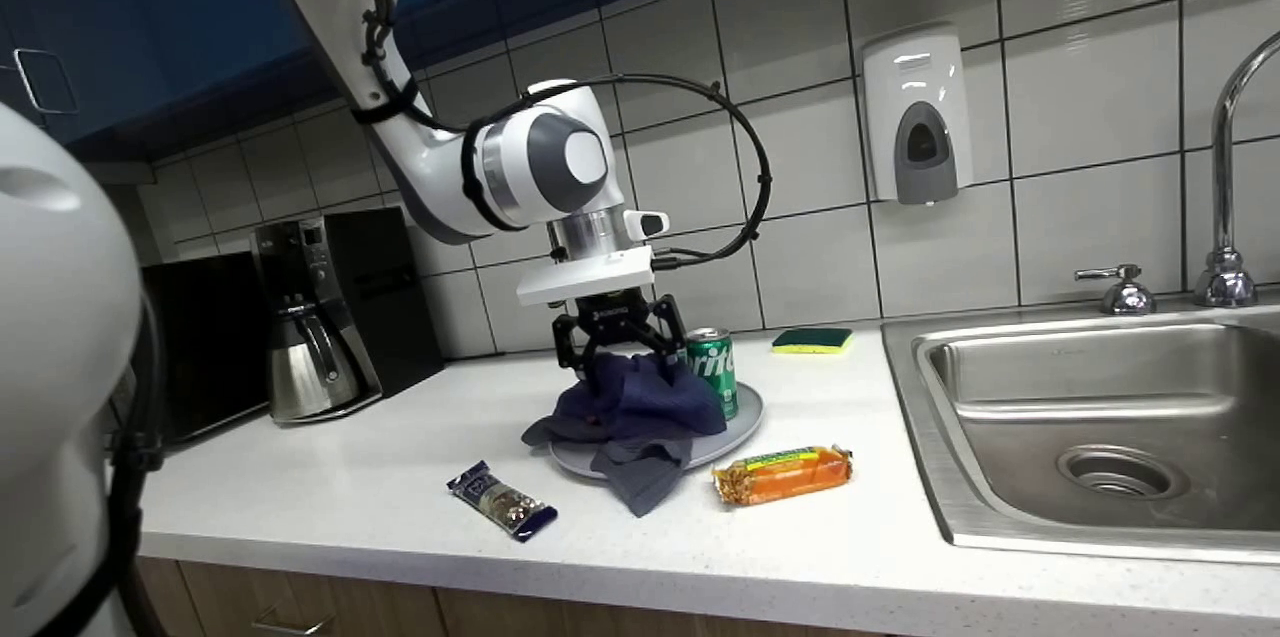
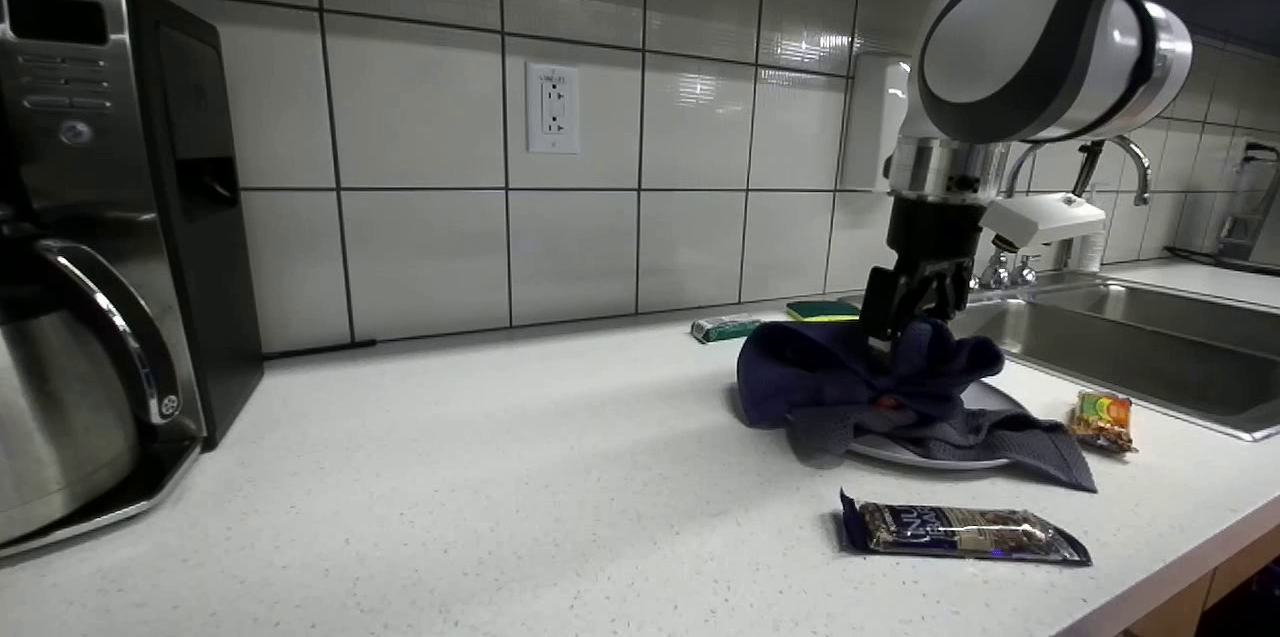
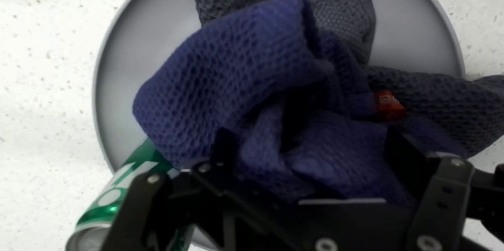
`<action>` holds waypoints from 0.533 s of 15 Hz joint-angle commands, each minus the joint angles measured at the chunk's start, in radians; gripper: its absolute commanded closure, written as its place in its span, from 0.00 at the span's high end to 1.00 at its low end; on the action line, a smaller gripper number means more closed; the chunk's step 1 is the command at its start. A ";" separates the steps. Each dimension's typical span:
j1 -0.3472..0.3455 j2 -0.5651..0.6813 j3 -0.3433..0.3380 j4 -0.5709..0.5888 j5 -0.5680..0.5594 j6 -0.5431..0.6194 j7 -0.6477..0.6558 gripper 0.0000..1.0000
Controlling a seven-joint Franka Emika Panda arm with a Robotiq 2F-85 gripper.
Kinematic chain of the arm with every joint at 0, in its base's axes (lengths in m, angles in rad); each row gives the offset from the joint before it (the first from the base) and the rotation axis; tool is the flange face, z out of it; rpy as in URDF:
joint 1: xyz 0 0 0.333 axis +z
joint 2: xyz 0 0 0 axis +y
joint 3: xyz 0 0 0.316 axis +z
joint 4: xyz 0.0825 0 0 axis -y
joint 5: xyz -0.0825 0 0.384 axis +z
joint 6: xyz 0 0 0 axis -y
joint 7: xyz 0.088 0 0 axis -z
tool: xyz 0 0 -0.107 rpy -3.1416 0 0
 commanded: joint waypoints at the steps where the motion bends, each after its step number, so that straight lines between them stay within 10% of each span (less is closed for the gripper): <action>1: -0.013 0.029 0.016 0.036 -0.030 0.014 0.034 1.00; 8: -0.012 0.057 0.020 0.070 -0.034 0.005 0.027 1.00</action>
